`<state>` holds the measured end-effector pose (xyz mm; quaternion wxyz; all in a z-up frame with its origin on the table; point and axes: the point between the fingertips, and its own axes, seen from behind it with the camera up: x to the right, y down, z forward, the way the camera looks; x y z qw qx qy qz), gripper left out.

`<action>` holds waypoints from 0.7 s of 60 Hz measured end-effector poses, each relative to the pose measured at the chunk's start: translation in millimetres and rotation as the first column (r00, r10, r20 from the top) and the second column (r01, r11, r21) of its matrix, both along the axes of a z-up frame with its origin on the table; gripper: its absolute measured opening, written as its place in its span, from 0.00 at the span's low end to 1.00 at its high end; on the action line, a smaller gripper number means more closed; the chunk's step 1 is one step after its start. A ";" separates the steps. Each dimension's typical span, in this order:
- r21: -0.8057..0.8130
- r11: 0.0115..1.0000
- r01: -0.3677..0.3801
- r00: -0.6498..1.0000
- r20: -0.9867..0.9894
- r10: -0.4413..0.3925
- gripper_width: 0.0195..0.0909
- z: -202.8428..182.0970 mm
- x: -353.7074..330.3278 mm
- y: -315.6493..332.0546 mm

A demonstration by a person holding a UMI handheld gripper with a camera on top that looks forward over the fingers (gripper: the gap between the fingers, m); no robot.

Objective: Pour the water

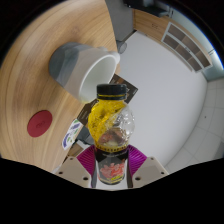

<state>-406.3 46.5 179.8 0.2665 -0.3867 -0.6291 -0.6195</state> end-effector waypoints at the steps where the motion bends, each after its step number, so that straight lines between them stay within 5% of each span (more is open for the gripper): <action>1: -0.001 1.000 0.005 1.000 -0.015 -0.005 0.30 0.8 1.0 -0.7; 13: -0.045 0.997 0.061 0.859 -0.506 -0.075 0.29 25.2 17.9 -9.6; 23: -0.090 0.994 0.059 0.340 -0.935 -0.105 0.30 62.4 25.7 -24.6; 33: -0.189 0.982 -0.019 -0.186 -0.964 -0.189 0.30 54.0 31.5 -35.3; 42: -0.254 0.963 -0.089 -0.407 -0.873 -0.268 0.30 3.0 35.0 -33.4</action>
